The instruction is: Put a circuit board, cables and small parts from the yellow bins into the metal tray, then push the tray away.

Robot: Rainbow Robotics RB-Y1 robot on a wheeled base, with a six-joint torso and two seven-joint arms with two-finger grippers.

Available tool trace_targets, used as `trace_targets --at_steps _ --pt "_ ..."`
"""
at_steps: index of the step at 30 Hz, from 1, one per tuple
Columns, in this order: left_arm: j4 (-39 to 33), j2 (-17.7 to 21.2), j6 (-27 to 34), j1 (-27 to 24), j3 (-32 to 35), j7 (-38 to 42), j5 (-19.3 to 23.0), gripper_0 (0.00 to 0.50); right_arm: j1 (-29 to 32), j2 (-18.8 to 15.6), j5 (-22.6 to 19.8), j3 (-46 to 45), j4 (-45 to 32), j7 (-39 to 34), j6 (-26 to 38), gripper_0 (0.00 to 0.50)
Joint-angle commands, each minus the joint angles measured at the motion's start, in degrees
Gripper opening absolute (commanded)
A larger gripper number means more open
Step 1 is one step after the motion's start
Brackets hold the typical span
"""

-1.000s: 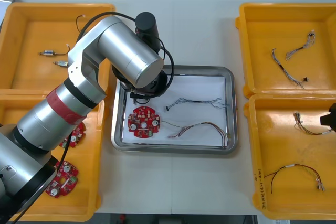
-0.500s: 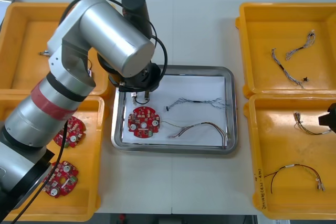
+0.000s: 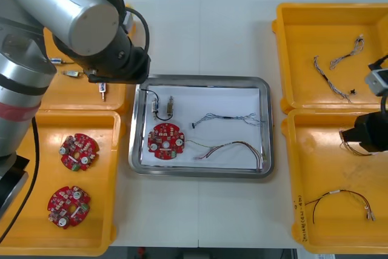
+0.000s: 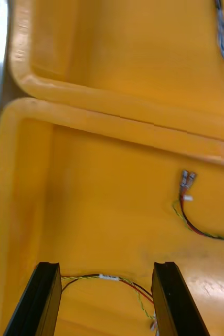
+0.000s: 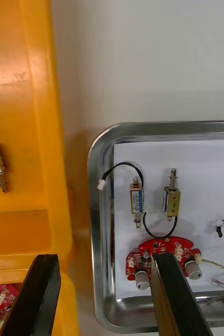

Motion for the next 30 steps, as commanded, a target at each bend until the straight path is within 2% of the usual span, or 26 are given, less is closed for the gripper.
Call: trace_targets --at_steps 1,6,10,15,17,21,23,25,30 --pt "-3.0 4.5 0.5 0.5 4.7 0.4 3.8 0.500 -6.0 -2.2 -2.0 5.3 -0.7 2.2 0.2 0.500" --pt "-3.1 6.9 0.5 0.6 6.9 -0.9 6.4 0.500 -10.3 -2.0 -2.6 10.7 -0.7 2.5 0.2 0.500" --pt "-3.5 8.7 0.5 1.6 9.5 -4.8 7.8 0.500 -14.7 -1.1 -2.9 16.2 -0.7 2.5 0.2 0.500" --pt "-5.8 10.9 0.5 4.9 12.7 -8.4 9.1 0.500 -19.3 0.4 -2.4 23.8 -0.7 2.3 0.2 0.500" --pt "-7.2 12.3 0.5 6.5 13.9 -9.4 9.8 0.500 -21.0 1.1 -1.5 27.7 -0.7 2.5 0.2 0.500" --pt "-8.5 14.7 0.5 9.0 17.1 -9.7 13.8 0.500 -24.7 2.2 0.8 36.5 -0.7 2.8 0.2 0.500" --pt "-8.6 15.0 0.5 9.5 18.0 -9.9 14.6 0.500 -25.3 2.5 1.3 38.3 -0.7 2.8 0.2 0.500" --pt "-9.3 16.2 0.5 11.4 20.7 -10.5 16.9 0.500 -27.4 4.0 3.1 43.5 -0.7 2.8 0.2 0.500" --pt "-12.8 18.5 0.5 15.1 22.0 -11.1 17.7 0.500 -30.5 6.0 4.0 50.8 0.2 3.0 0.2 0.500"
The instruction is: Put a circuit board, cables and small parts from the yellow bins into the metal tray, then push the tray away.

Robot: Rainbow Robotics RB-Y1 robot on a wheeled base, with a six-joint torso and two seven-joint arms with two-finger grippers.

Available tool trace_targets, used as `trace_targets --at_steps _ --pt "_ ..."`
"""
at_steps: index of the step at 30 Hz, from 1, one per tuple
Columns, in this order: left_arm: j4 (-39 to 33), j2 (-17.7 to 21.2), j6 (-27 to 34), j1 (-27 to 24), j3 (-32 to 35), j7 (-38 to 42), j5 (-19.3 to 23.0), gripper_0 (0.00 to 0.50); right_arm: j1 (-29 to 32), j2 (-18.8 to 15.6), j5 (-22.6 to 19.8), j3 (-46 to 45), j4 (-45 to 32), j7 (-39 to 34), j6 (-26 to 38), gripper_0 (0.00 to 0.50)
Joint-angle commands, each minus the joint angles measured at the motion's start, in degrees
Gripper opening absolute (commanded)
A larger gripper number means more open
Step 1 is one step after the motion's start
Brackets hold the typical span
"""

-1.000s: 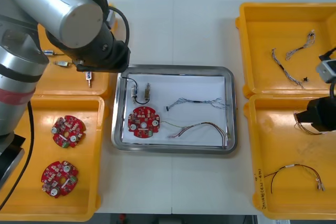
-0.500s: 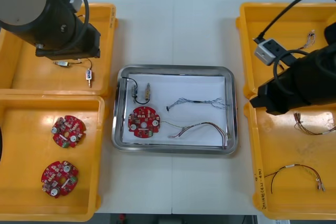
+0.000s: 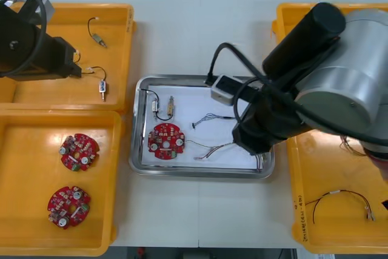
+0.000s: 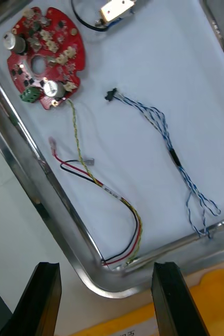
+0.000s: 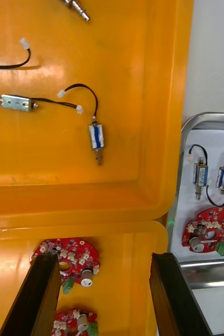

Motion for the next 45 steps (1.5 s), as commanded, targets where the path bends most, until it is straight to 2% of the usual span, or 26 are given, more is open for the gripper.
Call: trace_targets --at_steps 1,7,12,22,31,36,41,45 --pt "-5.2 4.6 0.4 4.2 2.4 -4.4 1.0 0.500 -4.8 2.7 0.5 7.0 0.5 3.0 0.2 0.500" --pt "-9.4 5.7 0.4 9.7 6.4 -4.7 3.5 0.500 -8.4 3.2 0.3 15.7 4.3 3.2 0.2 0.500" --pt "-11.8 5.9 0.4 12.3 8.8 -4.8 3.7 0.500 -10.5 3.7 0.5 20.0 7.0 3.5 -0.7 0.500" --pt "-14.1 6.1 0.4 17.2 14.3 -6.5 4.8 0.500 -12.7 4.1 1.3 26.3 12.1 4.0 -9.4 0.500" --pt "-14.7 6.1 0.4 20.6 16.9 -7.4 3.7 0.500 -14.1 4.1 5.1 32.3 13.7 4.0 -13.8 0.500" --pt "-16.4 6.0 0.4 22.9 17.3 -7.7 1.2 0.500 -15.4 4.1 4.9 34.9 14.1 4.5 -14.7 0.500" --pt "-16.4 6.1 0.4 24.3 18.7 -7.8 1.7 0.500 -16.8 4.1 6.5 38.2 14.2 4.8 -14.7 0.500" --pt "-16.4 6.0 0.4 24.9 18.9 -7.9 2.1 0.500 -17.1 4.1 6.2 39.0 14.1 5.2 -14.7 0.500"
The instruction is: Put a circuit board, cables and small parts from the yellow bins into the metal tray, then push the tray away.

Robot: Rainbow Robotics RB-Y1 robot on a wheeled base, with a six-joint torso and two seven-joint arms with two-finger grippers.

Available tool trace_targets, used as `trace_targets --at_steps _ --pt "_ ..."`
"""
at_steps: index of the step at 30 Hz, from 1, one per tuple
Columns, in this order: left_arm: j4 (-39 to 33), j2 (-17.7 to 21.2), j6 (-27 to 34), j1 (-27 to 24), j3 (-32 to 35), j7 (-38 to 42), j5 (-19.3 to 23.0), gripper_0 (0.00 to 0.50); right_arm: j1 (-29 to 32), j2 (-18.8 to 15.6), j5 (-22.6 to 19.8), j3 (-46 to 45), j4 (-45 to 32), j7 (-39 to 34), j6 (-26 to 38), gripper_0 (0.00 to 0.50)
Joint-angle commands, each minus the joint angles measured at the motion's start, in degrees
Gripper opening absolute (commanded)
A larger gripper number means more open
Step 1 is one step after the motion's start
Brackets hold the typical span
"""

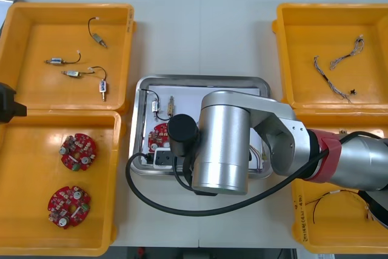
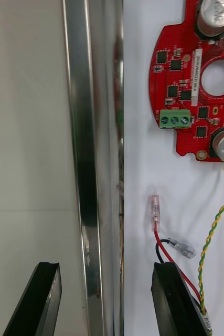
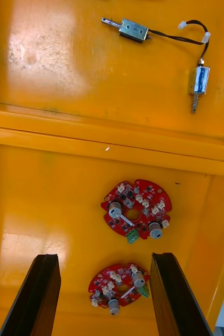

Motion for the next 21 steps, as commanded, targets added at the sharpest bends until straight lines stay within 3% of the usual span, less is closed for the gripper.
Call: trace_targets --at_steps 1,11,21 --pt "-1.6 2.5 0.4 1.7 1.9 -7.6 0.2 0.500 -2.4 1.2 0.1 1.8 -0.4 2.0 -0.4 0.500" --pt "-1.2 2.5 0.4 2.8 0.3 -7.7 -0.8 0.500 -2.9 1.5 0.1 4.3 1.5 2.4 -0.8 0.500" --pt "-0.9 2.5 0.4 3.8 -0.8 -8.0 -0.9 0.500 -2.9 4.5 1.8 5.0 5.6 2.5 -1.5 0.500"
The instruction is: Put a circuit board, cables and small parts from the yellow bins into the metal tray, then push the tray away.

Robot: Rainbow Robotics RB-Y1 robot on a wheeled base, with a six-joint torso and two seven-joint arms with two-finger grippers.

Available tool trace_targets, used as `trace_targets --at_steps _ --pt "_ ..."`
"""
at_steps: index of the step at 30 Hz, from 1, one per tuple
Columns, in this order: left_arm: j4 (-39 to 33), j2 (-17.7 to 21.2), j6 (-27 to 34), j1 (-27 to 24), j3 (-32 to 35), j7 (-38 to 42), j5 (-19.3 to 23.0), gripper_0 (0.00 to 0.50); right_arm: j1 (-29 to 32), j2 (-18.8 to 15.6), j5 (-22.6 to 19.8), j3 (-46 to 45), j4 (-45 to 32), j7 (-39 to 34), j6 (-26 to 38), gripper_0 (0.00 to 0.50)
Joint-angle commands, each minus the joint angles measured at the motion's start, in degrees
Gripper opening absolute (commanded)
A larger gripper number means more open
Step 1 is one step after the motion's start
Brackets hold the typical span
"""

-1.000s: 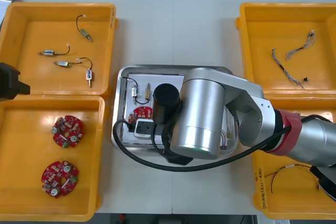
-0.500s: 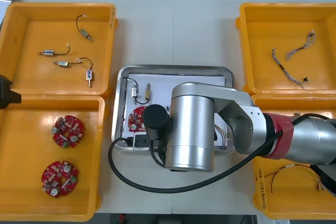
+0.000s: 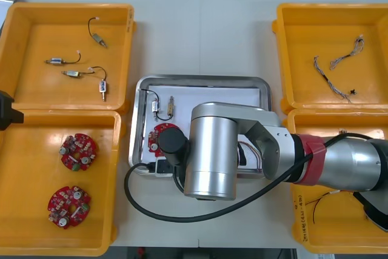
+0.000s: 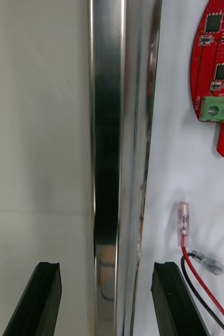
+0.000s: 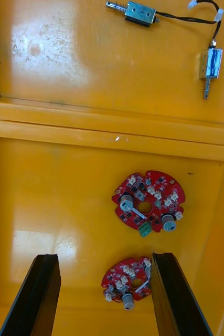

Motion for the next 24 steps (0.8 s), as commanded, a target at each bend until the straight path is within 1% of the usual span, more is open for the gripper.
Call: trace_targets --at_steps 1,6,10,20,21,22,23,24 --pt "-0.9 2.5 0.4 2.0 -0.9 -4.6 -0.4 0.500 -1.9 2.7 1.0 1.2 1.2 2.0 -0.9 0.500" --pt "-0.9 2.5 0.4 2.0 -0.9 -4.6 -0.4 0.500 -2.0 2.6 1.5 1.5 1.3 2.0 -1.1 0.500" --pt "-0.9 2.5 0.4 2.0 -0.9 -4.6 -0.4 0.500 -2.0 2.6 2.7 2.6 1.2 1.7 -1.2 0.500" --pt "-0.9 2.5 0.4 2.0 -0.9 -4.6 -0.4 0.500 -1.9 2.4 2.8 2.6 1.3 1.9 -1.4 0.500" --pt "-0.9 2.5 0.4 2.0 -0.9 -4.6 -0.4 0.500 -1.9 2.4 2.8 2.6 1.2 1.9 -1.4 0.405" --pt "-0.9 2.5 0.4 2.0 -0.9 -4.6 -0.4 0.500 -1.9 2.4 2.8 2.6 1.2 1.9 -1.4 0.343" --pt "-0.9 2.5 0.4 2.0 -0.9 -4.6 -0.4 0.500 -1.9 2.3 2.8 2.6 1.3 1.7 -1.4 0.204" --pt "-0.9 2.5 0.4 2.0 -0.9 -4.6 -0.4 0.500 -1.9 2.3 2.8 2.6 1.3 1.6 -1.4 0.097"
